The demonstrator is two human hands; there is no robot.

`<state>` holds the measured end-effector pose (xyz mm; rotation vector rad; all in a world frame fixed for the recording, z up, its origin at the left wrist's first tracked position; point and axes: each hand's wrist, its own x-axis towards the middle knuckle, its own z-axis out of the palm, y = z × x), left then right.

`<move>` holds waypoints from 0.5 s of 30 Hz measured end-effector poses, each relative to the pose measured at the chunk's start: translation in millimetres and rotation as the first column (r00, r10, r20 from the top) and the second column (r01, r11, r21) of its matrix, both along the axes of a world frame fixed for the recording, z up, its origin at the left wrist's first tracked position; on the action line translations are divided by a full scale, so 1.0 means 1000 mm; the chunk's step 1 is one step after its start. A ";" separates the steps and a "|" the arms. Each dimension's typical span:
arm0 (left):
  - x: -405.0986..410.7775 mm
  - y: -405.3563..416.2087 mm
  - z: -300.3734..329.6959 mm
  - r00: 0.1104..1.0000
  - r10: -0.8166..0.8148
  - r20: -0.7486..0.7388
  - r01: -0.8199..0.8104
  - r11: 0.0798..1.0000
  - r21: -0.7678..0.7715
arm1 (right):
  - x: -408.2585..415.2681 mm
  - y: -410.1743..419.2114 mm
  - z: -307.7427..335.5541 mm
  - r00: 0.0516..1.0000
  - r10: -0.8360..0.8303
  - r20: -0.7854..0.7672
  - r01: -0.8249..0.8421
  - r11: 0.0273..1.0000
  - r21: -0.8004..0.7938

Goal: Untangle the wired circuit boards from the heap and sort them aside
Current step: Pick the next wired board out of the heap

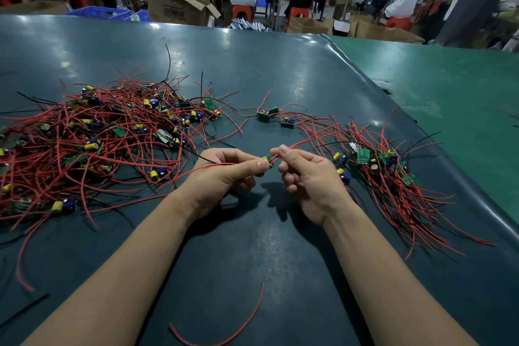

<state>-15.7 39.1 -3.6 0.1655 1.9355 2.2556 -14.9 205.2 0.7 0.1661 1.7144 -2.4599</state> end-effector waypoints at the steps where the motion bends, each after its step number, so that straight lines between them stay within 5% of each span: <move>1: 0.000 0.000 0.000 1.000 -0.003 0.000 0.003 1.000 0.013 | -0.002 0.002 0.000 0.999 -0.044 -0.019 0.044 0.999 -0.001; 9: -0.006 -0.005 0.000 1.000 0.000 0.030 -0.004 0.990 0.142 | -0.013 0.031 0.005 0.909 -0.391 -0.144 0.383 0.920 -0.080; 15: -0.004 -0.005 0.002 1.000 0.019 0.022 -0.023 0.981 0.191 | -0.013 0.033 0.009 0.893 -0.451 -0.007 0.428 0.853 -0.299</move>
